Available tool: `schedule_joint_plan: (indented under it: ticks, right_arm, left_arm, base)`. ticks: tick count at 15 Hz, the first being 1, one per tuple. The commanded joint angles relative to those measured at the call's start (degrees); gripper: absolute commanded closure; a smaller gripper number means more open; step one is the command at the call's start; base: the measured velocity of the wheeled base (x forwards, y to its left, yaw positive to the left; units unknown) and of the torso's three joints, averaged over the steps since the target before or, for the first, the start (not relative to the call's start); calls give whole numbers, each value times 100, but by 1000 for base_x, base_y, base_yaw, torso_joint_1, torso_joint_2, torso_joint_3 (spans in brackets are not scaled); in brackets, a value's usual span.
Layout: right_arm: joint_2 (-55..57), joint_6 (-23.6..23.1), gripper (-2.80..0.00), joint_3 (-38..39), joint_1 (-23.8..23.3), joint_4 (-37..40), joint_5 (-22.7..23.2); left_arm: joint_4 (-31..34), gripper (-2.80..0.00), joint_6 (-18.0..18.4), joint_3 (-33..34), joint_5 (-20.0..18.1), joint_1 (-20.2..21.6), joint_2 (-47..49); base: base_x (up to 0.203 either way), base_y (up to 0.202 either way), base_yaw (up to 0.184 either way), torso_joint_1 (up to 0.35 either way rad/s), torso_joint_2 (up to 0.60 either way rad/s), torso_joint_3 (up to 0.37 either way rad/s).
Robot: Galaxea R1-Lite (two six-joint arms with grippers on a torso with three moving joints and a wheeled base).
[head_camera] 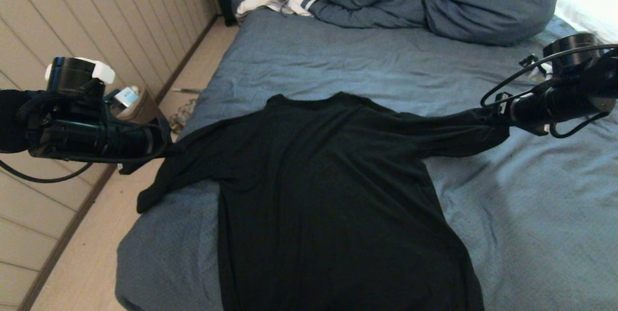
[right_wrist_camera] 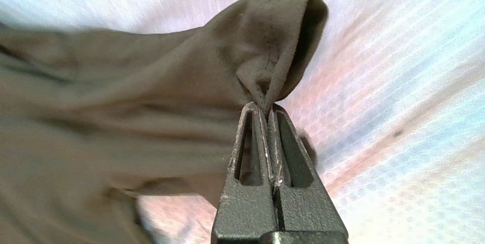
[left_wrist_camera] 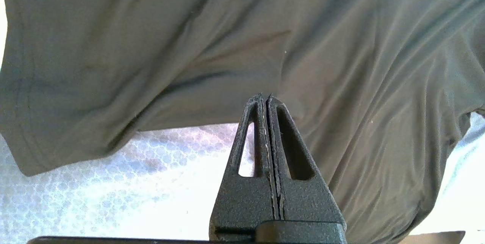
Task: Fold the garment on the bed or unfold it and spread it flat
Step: Fold the black T-shirt
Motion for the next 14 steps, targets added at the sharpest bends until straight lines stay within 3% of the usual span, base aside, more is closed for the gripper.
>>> schedule_joint_plan:
  ticks: [1,4,7,14]
  right_arm:
    - [-154,100,0,-187,-23,5,6]
    - [-119,458,0,-735,12,-5,-6]
    - [-147,610,0,-766,117,-207,-13]
    - [16,613,0,-700,1882,-266,-114]
  left_arm:
    - [5,0,-21,15,-12,-2,-82]
    - [5,0,-21,25,-12,-2,-118]
    - [5,0,-12,33,-12,-11,-118]
    - [5,0,-12,168,-12,-189,-234]
  base:
    - [0,0,0,0,0,0]
    - [0,0,0,0,0,0]
    - [0,0,0,0,0,0]
    - [0,0,0,0,0,0]
